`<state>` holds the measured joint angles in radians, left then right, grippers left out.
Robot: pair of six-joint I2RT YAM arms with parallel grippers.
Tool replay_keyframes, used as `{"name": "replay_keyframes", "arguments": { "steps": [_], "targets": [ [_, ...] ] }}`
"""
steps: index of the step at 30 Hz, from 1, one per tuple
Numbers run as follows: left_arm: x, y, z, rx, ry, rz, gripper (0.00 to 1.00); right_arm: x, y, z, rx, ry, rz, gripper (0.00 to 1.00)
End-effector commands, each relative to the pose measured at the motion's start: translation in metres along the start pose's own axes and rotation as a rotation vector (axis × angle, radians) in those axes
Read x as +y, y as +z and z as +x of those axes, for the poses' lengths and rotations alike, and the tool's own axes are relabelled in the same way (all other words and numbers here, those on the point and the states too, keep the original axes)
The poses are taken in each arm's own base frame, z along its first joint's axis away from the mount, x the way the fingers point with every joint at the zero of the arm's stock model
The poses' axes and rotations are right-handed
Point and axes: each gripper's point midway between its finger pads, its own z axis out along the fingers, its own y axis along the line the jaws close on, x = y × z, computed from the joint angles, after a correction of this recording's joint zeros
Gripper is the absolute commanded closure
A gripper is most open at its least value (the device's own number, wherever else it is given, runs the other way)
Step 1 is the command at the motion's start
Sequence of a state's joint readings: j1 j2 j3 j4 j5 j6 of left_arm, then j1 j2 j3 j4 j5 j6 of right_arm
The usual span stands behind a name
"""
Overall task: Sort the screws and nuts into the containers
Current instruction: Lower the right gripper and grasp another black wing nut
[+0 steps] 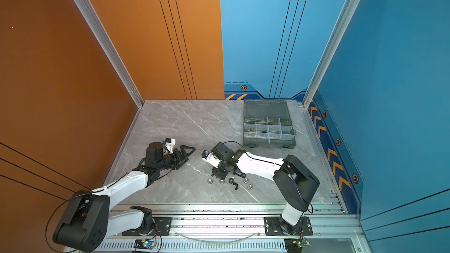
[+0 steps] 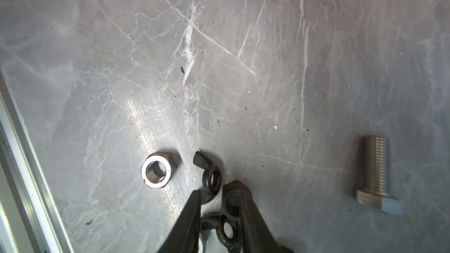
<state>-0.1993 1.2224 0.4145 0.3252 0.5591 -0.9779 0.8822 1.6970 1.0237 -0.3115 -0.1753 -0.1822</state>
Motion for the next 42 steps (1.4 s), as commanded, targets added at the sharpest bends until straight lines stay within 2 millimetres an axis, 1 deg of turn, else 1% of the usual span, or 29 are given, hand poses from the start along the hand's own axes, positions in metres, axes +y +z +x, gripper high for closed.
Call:
{"name": "replay_keyframes", "arguments": {
  "steps": [1,16,31,38,42],
  "targets": [
    [-0.001,-0.003,0.002,0.008,-0.005,0.015,0.02,0.002,0.008,0.003,0.008,0.010,0.005,0.72],
    [0.000,-0.007,0.001,-0.001,-0.005,0.011,0.02,0.007,0.020,0.010,0.044,0.017,-0.013,0.78],
    [0.001,-0.007,0.002,-0.002,-0.006,0.009,0.02,0.006,0.031,0.019,0.082,0.024,-0.014,0.79],
    [0.002,-0.007,0.002,-0.001,-0.008,0.006,0.02,0.003,0.033,0.023,0.097,0.030,-0.007,0.81],
    [0.002,-0.007,0.002,-0.001,-0.008,0.005,0.02,0.003,0.033,0.027,0.106,0.033,-0.006,0.83]
  ]
}}
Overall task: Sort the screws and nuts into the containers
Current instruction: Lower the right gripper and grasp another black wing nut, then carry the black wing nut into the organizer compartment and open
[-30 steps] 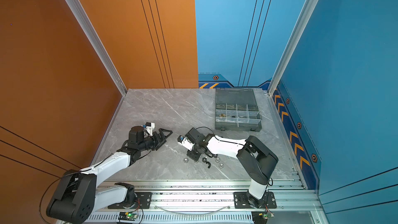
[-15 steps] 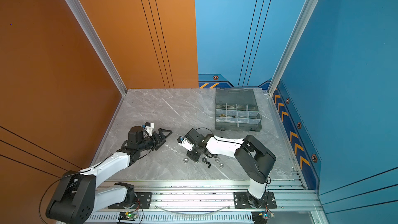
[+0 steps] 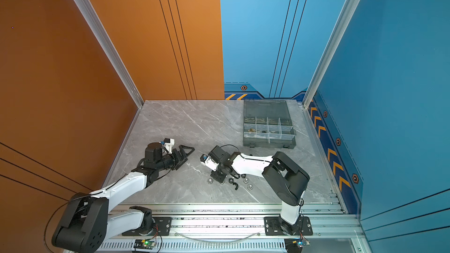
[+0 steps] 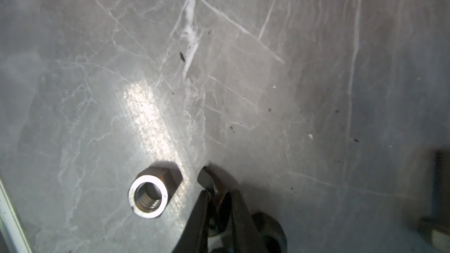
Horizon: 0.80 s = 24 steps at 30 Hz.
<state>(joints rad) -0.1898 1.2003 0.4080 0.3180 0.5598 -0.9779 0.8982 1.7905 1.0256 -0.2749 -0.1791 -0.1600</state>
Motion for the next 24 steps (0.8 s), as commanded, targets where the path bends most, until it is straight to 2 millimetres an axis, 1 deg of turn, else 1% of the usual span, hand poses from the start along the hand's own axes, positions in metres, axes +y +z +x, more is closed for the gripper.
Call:
{"name": "replay_keyframes", "arguments": {
  "steps": [1,6,10,14,17,20,23,24],
  "targets": [
    [0.003,-0.003,0.003,0.010,-0.009,0.001,0.02,-0.004,0.005,0.014,0.052,0.021,0.016,0.84],
    [0.002,-0.003,0.003,0.010,-0.009,0.001,0.02,-0.007,0.003,0.014,0.051,0.033,0.009,0.92],
    [0.003,-0.002,0.003,0.011,-0.009,-0.001,0.02,-0.008,-0.002,0.005,0.016,0.062,-0.028,0.99],
    [0.003,-0.002,0.002,0.009,-0.009,0.000,0.02,-0.010,-0.009,-0.005,-0.023,0.083,-0.058,1.00],
    [0.003,-0.002,0.002,0.011,-0.009,0.000,0.02,-0.014,-0.023,-0.019,-0.087,0.114,-0.089,1.00],
    [0.003,-0.001,0.002,0.013,-0.010,0.002,0.02,-0.022,-0.041,-0.036,-0.178,0.151,-0.121,1.00],
    [0.001,0.000,0.001,0.014,-0.006,0.006,0.02,-0.037,-0.065,-0.052,-0.276,0.195,-0.136,1.00],
    [0.000,0.000,0.001,0.013,-0.007,0.007,0.02,-0.057,-0.075,-0.054,-0.310,0.235,-0.116,1.00]
  ]
}}
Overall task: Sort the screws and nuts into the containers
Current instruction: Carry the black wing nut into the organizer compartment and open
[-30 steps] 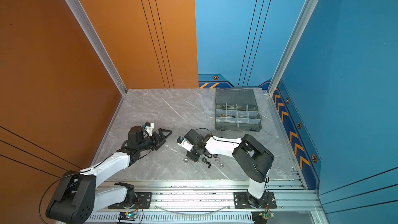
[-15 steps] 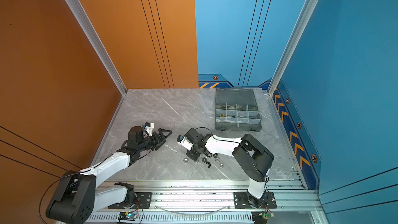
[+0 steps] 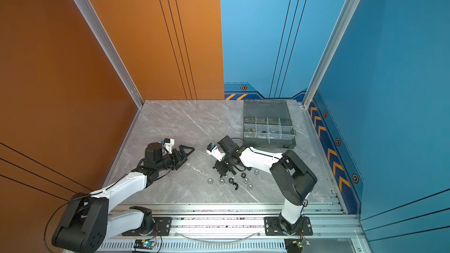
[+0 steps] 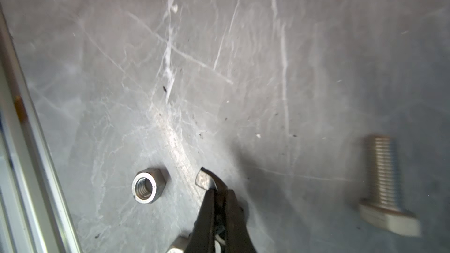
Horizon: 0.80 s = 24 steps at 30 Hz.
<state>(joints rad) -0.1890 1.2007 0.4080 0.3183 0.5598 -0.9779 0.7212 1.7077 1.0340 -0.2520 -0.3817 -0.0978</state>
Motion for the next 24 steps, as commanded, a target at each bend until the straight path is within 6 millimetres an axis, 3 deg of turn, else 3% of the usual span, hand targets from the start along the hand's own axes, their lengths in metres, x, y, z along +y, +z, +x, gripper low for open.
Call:
{"name": "replay_keyframes", "arguments": {
  "steps": [1,7,15,20,24],
  "targets": [
    [0.000,0.000,0.001,0.014,-0.005,0.008,0.02,-0.019,-0.041,-0.043,-0.182,0.067,-0.017,1.00],
    [-0.001,0.001,0.001,0.017,-0.006,0.009,0.02,-0.107,-0.091,-0.057,-0.286,0.231,0.171,1.00],
    [-0.006,0.003,0.002,0.018,0.005,0.014,0.02,-0.229,-0.145,-0.041,-0.395,0.521,0.396,1.00],
    [-0.008,0.004,0.002,0.019,0.008,0.017,0.02,-0.280,-0.159,-0.018,-0.372,0.617,0.528,1.00],
    [-0.009,0.003,0.001,0.015,0.010,0.020,0.02,-0.297,-0.156,-0.006,-0.308,0.636,0.570,1.00]
  ]
}}
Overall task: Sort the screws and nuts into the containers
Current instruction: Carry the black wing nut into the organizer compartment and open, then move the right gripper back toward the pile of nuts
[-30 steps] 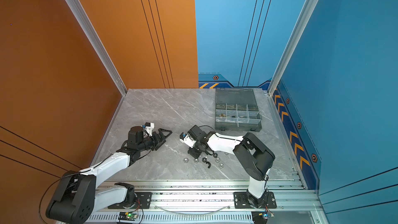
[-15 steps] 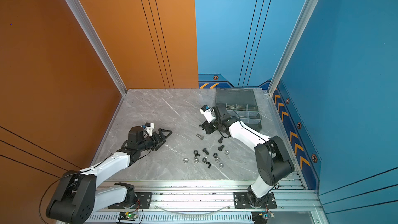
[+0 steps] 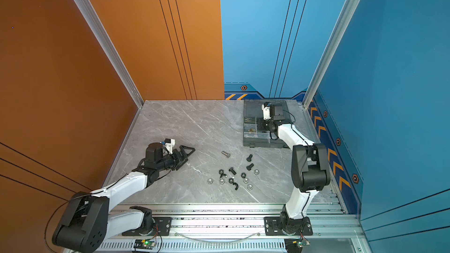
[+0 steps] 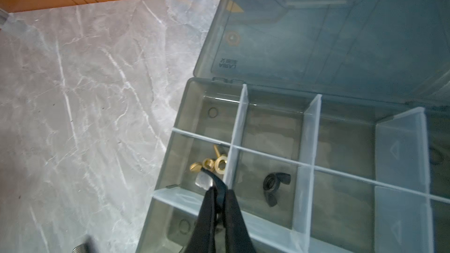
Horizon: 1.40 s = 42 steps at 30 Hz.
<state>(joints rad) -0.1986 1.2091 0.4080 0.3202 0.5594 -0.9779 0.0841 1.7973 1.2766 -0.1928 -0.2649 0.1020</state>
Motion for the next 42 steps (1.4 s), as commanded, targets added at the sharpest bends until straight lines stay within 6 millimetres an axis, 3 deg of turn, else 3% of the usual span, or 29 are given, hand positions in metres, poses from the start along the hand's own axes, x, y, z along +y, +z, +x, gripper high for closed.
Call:
{"name": "replay_keyframes", "arguments": {
  "steps": [1,10,16,25,29,36,42],
  "targets": [
    [-0.009,0.001,-0.002,0.004,0.008,0.022,0.02,-0.014,0.003,-0.003,0.025,0.000,0.074,1.00],
    [-0.010,0.001,-0.002,0.002,0.007,0.021,0.02,-0.034,0.017,0.013,0.095,-0.001,0.158,1.00],
    [-0.010,0.001,-0.002,0.003,0.008,0.022,0.02,-0.038,0.024,0.024,0.133,-0.009,0.164,1.00],
    [-0.011,0.002,-0.001,0.007,0.010,0.023,0.02,-0.036,0.029,0.027,0.160,-0.010,0.151,0.67],
    [-0.011,0.002,-0.001,0.003,0.010,0.020,0.02,-0.034,0.023,0.021,0.154,-0.020,0.143,0.61],
    [-0.011,0.002,-0.001,0.004,0.011,0.021,0.02,0.003,-0.007,0.016,0.125,-0.059,0.007,0.58],
    [-0.011,0.003,-0.001,0.006,0.009,0.018,0.02,0.064,-0.038,0.046,0.212,-0.184,-0.164,0.56]
  ]
}}
